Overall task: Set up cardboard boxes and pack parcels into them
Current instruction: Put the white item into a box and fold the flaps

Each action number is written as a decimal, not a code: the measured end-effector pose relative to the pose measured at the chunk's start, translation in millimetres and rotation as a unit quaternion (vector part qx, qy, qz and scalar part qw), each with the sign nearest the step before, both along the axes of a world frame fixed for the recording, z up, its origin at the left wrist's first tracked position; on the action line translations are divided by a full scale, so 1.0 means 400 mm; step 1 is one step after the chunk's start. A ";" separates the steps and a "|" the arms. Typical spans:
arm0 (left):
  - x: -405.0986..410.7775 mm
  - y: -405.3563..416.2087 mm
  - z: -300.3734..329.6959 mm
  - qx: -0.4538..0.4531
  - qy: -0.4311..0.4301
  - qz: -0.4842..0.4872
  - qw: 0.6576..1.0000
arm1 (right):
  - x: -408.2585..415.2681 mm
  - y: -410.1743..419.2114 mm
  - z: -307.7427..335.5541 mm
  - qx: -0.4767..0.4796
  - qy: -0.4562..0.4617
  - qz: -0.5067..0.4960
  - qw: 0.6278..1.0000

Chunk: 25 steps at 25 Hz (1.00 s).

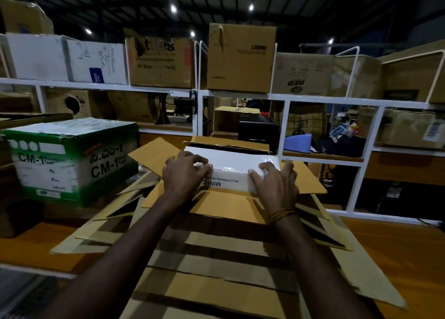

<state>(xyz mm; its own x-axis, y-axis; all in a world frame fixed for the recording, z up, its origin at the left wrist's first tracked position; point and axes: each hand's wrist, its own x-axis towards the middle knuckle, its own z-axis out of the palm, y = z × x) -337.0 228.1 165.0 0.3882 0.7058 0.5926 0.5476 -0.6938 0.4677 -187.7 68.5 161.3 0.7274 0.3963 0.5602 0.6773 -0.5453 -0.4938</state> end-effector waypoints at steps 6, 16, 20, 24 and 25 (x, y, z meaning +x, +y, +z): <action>0.070 0.048 0.101 0.047 0.113 -0.031 0.992 | 0.096 0.050 0.080 -0.072 -0.093 0.070 0.991; 0.186 0.148 0.255 0.014 0.438 -0.191 0.878 | 0.224 0.167 0.163 -0.200 -0.122 0.190 0.953; 0.232 0.203 0.262 0.046 0.410 -0.209 0.887 | 0.255 0.227 0.170 -0.205 -0.100 0.177 0.957; 0.271 0.266 0.273 -0.055 0.382 -0.187 0.903 | 0.299 0.269 0.196 -0.299 -0.058 0.185 0.934; 0.272 0.278 0.278 -0.085 0.385 -0.184 0.901 | 0.309 0.271 0.204 -0.319 -0.037 0.185 0.929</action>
